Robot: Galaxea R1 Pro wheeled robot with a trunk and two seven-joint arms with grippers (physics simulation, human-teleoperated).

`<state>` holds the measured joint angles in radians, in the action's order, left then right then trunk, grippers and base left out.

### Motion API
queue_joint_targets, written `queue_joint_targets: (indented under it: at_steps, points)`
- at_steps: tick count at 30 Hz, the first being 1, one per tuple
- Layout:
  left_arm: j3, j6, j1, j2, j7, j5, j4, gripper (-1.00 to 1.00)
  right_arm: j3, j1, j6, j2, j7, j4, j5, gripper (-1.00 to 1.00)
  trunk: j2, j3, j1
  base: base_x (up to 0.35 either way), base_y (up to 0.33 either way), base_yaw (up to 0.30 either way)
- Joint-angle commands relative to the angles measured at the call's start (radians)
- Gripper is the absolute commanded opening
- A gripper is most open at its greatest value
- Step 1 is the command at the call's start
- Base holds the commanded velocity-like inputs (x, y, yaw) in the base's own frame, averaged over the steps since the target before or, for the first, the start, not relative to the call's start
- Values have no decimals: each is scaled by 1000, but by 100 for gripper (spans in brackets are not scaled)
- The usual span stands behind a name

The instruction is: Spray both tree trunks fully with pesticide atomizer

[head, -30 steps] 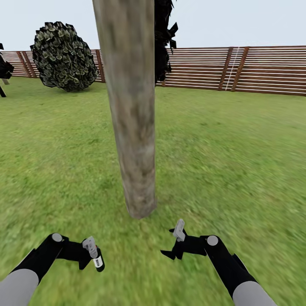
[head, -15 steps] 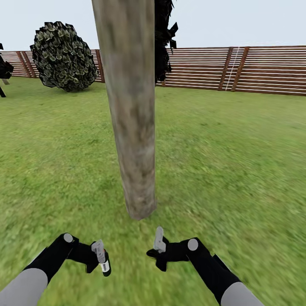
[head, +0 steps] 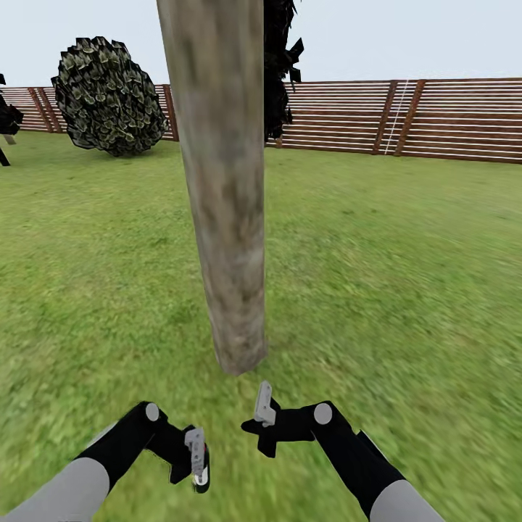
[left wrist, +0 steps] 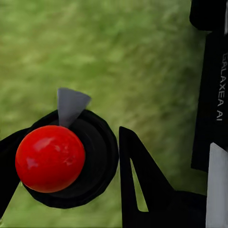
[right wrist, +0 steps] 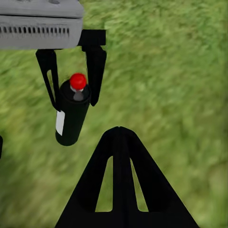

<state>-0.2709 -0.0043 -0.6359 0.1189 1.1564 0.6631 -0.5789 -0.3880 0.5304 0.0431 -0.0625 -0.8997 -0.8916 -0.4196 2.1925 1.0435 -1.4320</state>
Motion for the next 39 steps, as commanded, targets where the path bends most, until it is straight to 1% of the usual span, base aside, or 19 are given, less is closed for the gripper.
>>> queue_joint_targets:
  at_steps: [1, 3, 4, 7, 10, 15, 19, 21, 23, 25, 27, 29, 35, 39]
  points:
    - [-5, 0, -2, -2, 2, 2, -2, -100, 1, 0, 4, 0, -2, -1, -9, -100, 0, 1, 0, 0, 0, 0]
    - [-6, 0, -3, -8, 2, 1, -2, -100, 0, 0, 4, 0, -2, -1, -9, -100, 0, 1, 0, 0, 0, 0]
    - [-5, 0, -5, -17, 2, 0, -2, -100, 0, 0, 4, 0, -2, 0, -8, -100, 0, 1, 0, 0, 0, 0]
    - [-5, 0, -5, -21, 2, -2, -3, -100, 0, 0, 4, 0, -2, 0, -8, -100, 0, 1, 0, 0, 0, 0]
    - [-5, 0, -5, -33, 2, -2, -23, -100, 0, 0, 4, 0, -2, 0, -8, -100, 0, 1, 0, 0, 0, 0]
    - [-1, 1, -5, -37, 4, -6, -59, -100, -1, 0, 4, 0, -2, 1, -8, -100, 0, 1, 0, 0, 0, 0]
    - [1, 1, -5, -38, 6, -6, -65, -100, -2, 0, 4, 0, -2, 2, -8, -100, 0, 1, 0, 0, 0, 0]
    - [1, 1, -6, -38, 17, -7, -66, -100, -2, 0, 4, 0, -2, 2, -9, -100, 0, 1, 0, 0, 0, 0]
    - [1, 1, -7, -38, 35, -18, -67, -100, -2, 0, 4, 0, -2, 2, -9, -100, 0, 1, 0, 0, 0, 0]
    - [1, -2, -10, -38, 48, -50, -67, -100, -2, 0, 4, 0, -2, 2, -9, -100, 0, 1, 0, 0, 0, 0]
    - [0, -17, -12, -38, 52, -63, -67, -100, -2, 0, 4, 0, -2, 2, -10, -100, 0, 1, 0, 0, 0, 0]
    - [1, -40, -13, -38, 53, -72, -67, -100, -2, 0, 4, 0, -2, 3, -10, -100, 0, 1, 0, 0, 0, 0]
    - [1, -46, -13, -41, 54, -81, -67, -100, -2, 0, 4, 0, -2, 3, -10, -100, 0, 1, 0, 0, 0, 0]
    - [1, -48, -13, -51, 54, -92, -67, -100, -2, 0, 4, 0, -2, 2, -10, -100, 0, 1, 0, 0, 0, 0]
